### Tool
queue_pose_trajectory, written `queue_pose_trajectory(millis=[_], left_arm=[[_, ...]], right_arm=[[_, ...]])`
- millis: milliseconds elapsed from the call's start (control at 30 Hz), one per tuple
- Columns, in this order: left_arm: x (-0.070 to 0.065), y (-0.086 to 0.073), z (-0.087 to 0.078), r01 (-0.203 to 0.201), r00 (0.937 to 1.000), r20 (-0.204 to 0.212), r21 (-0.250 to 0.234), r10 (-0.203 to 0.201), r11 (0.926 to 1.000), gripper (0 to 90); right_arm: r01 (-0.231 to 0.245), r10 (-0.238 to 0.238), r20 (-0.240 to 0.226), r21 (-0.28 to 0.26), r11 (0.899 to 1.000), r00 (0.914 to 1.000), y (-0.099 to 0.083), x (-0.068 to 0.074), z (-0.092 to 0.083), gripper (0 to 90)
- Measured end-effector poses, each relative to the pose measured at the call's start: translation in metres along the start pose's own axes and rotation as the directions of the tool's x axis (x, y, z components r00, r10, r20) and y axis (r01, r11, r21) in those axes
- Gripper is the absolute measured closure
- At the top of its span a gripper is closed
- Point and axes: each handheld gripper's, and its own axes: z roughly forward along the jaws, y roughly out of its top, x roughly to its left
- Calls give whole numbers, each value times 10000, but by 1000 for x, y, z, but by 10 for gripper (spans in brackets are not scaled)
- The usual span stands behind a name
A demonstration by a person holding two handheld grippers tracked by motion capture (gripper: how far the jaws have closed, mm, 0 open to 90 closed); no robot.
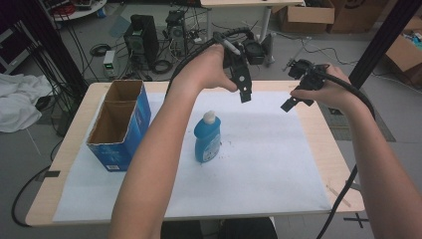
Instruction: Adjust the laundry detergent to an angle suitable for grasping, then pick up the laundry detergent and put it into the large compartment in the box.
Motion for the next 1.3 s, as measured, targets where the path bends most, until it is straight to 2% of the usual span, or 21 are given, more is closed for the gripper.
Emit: queue_pose_trajectory(millis=[200, 467, 767, 967, 1067, 1167, 1300], left_arm=[[1, -2, -2, 163, 9999, -3, 25, -163, 9999, 144], [-1, -1, -2, 170, 9998, -75, 109, -170, 9998, 146], [-1, -3, -1, 442, 9987, -254, 271, -435, 9987, 147], [1, -9, 0, 699, 9973, -263, 386, -689, 9968, 147], [3, -16, 1, 1006, 9947, -260, 475, -995, 9938, 147], [5, -24, 0, 1447, 9891, -347, 513, -1430, 9882, 149], [8, -35, 1, 2133, 9765, -464, 621, -2107, 9750, 153]], right_arm=[[-18, 18, -4, -12, 10000, 10000, -1, 1, 0, 271], [-22, 22, 38, 5, 10000, 10000, 0, 1, 2, 271], [31, -31, 23, 101, 9999, 10000, 0, 3, 5, 272], [31, -31, 27, 103, 9999, 10000, 0, 2, 6, 272], [34, -34, 37, 125, 9999, 10000, 0, 3, 5, 272], [46, -47, 41, 195, 9998, 10000, 2, 4, 6, 272], [64, -65, 90, 158, 9999, 9999, 3, 5, 7, 271]])
